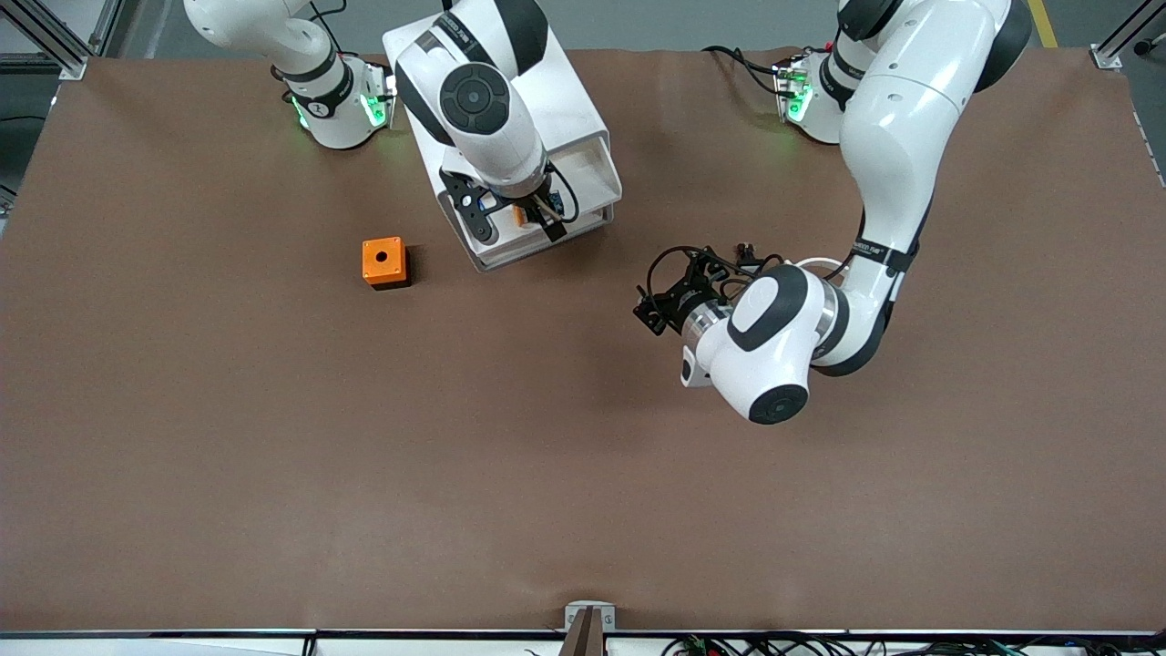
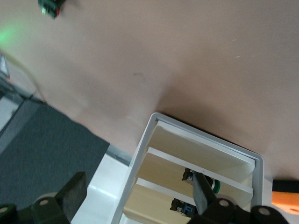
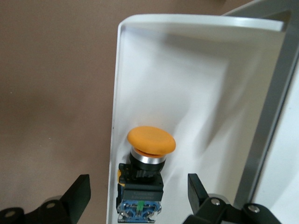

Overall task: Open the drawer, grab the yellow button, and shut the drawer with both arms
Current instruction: 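Grasp the yellow button with the right gripper while the left gripper releases, then lift the button out with the right gripper while the left gripper reaches the drawer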

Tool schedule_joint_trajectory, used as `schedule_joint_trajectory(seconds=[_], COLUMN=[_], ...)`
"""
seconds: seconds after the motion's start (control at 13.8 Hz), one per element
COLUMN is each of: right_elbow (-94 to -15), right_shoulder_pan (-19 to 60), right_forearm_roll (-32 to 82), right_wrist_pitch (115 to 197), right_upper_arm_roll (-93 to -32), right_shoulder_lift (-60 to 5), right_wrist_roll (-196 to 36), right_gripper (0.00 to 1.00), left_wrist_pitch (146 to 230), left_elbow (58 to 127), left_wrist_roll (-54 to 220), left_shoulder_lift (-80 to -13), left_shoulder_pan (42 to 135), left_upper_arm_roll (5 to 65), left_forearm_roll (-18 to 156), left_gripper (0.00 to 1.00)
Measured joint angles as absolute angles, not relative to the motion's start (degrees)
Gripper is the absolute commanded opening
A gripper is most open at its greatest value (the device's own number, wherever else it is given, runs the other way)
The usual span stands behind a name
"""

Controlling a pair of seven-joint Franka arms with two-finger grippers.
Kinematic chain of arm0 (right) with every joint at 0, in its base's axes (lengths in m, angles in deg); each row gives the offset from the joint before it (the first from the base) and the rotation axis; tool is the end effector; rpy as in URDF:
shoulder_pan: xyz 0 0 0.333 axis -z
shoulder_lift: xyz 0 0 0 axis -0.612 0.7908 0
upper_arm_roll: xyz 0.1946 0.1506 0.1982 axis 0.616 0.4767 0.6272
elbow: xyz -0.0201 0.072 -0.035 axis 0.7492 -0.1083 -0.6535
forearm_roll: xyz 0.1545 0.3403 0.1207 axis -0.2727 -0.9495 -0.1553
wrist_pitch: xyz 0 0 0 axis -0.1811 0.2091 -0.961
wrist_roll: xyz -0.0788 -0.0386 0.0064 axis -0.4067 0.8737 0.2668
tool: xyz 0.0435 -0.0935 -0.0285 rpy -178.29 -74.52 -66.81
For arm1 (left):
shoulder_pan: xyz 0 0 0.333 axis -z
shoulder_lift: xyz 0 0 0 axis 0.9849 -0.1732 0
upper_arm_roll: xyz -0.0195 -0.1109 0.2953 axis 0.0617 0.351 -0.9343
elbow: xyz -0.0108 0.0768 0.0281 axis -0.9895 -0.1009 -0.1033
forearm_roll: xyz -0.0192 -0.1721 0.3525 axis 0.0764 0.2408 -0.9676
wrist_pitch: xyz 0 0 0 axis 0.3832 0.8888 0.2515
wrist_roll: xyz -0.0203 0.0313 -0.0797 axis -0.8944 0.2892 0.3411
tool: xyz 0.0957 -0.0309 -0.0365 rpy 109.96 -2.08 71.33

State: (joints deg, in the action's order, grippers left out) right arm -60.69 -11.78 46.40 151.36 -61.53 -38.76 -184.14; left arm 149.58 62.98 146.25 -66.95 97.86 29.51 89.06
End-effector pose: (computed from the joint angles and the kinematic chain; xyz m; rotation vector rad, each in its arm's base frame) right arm 0.4125 0.4420 0.4079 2.6676 -1.5488 -0.3937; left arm 0.5779 -0.3640 0.2940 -2.5994 -1.0395 1.3680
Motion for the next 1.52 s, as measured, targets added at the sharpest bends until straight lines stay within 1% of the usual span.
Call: schedule_joint_trajectory(seconds=[0.29,0.36,0.58,0.8,0.94,1.09,1.31,1.52], right_elbow=[-60.69,-60.68,-60.68,-60.55,-59.53,-56.91,-53.76,-51.44], right_shoulder_pan=[-11.81,-11.8,-11.8,-11.76,-10.83,-8.49,-3.64,2.95], right_forearm_roll=[46.4,46.4,46.4,46.4,46.4,46.39,46.39,46.39], right_wrist_pitch=[151.36,151.36,151.35,151.34,149.7,146.7,142.86,138.21], right_upper_arm_roll=[-61.54,-61.59,-61.86,-62.14,-62.46,-62.78,-63.1,-63.39], right_shoulder_lift=[-38.79,-38.84,-38.98,-39.02,-39.18,-39.47,-40.25,-40.39], right_wrist_roll=[-183.71,-183.36,-182.68,-182.64,-182.5,-180.18,-172.7,-161.0], right_gripper=[0.13,0.01,0.0,0.0,0.0,0.0,0.0,0.0], left_wrist_pitch=[154.59,156.52,161.79,165.0,167.17,169.05,169.63,169.66], left_elbow=[62.39,62.36,62.35,62.36,62.36,62.4,62.59,62.86], left_wrist_roll=[141.82,141.0,140.09,140.03,140.03,140.05,141.07,143.78], left_shoulder_lift=[-65.21,-64.82,-63.57,-62.81,-62.02,-60.73,-59.23,-58.78], left_shoulder_pan=[97.9,97.92,99.24,101.77,103.63,105.23,107.01,108.92], left_upper_arm_roll=[29.63,29.93,30.71,30.8,30.83,30.83,30.82,30.83], left_forearm_roll=[84.78,83.27,78.65,75.47,73.21,71.63,69.7,67.29], left_gripper=[1.0,1.0,1.0,1.0,1.0,1.0,1.0,1.0])
